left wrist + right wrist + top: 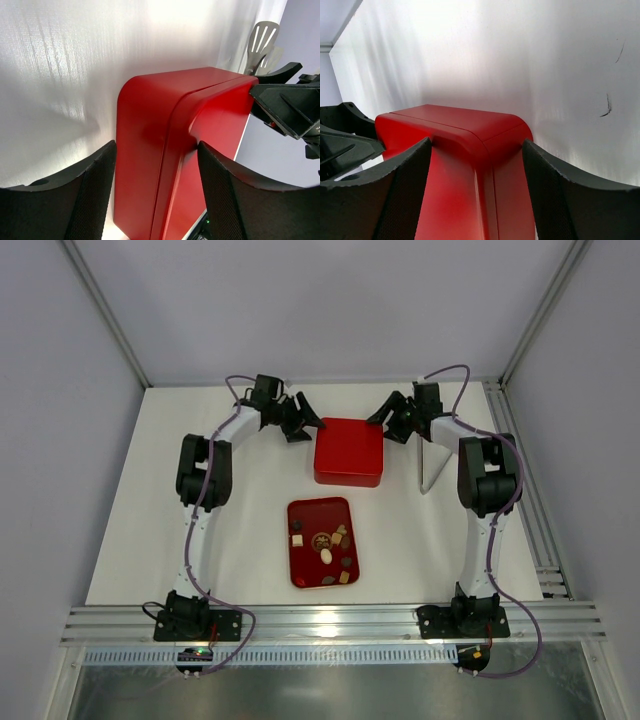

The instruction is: Pack the chocolate

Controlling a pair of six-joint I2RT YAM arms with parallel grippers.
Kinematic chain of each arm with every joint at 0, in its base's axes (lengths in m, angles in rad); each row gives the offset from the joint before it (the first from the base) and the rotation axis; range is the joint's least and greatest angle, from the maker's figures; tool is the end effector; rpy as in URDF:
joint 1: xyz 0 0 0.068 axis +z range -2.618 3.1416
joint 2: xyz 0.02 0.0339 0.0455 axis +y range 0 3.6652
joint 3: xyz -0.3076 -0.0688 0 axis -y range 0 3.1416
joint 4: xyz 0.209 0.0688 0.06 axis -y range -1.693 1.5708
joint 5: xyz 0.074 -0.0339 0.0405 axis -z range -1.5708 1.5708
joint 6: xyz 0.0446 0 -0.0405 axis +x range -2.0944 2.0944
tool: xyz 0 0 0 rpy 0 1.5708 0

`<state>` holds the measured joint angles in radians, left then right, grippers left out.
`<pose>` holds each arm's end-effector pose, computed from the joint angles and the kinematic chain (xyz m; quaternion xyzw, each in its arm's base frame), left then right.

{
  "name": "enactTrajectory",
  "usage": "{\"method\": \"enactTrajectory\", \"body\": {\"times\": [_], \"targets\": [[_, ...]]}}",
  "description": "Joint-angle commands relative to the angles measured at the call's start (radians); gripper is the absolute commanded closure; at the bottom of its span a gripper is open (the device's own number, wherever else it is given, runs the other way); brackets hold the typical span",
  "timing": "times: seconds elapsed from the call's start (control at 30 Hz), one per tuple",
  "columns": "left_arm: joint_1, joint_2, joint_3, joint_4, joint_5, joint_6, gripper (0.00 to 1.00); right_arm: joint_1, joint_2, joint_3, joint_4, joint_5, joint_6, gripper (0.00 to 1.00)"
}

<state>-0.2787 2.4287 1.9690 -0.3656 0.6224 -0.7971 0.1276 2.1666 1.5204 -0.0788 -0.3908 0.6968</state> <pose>0.5133 -0.1739 0.1947 -0.1195 0.8856 -0.4225 0.1516 0.4758 0.0782 0.2137 0.1747 0.8809 0.3235 0.2979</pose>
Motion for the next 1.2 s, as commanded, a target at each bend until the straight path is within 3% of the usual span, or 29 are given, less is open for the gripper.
{"method": "enactTrajectory", "body": {"times": [0.0, 0.77, 1.03, 1.17], "targets": [[-0.008, 0.050, 0.001, -0.107, -0.115, 0.039, 0.37, 0.012, 0.029, -0.057, -0.067, 0.067, -0.019, 0.28], [-0.039, 0.061, -0.102, -0.159, -0.211, 0.035, 0.53, 0.058, 0.019, -0.060, -0.096, 0.113, -0.046, 0.33], [-0.036, 0.030, -0.124, -0.150, -0.205, 0.032, 0.54, 0.056, 0.013, 0.012, -0.142, 0.096, -0.069, 0.34], [-0.030, 0.006, -0.119, -0.141, -0.196, 0.033, 0.51, 0.058, 0.009, 0.073, -0.170, 0.093, -0.088, 0.29]]}}
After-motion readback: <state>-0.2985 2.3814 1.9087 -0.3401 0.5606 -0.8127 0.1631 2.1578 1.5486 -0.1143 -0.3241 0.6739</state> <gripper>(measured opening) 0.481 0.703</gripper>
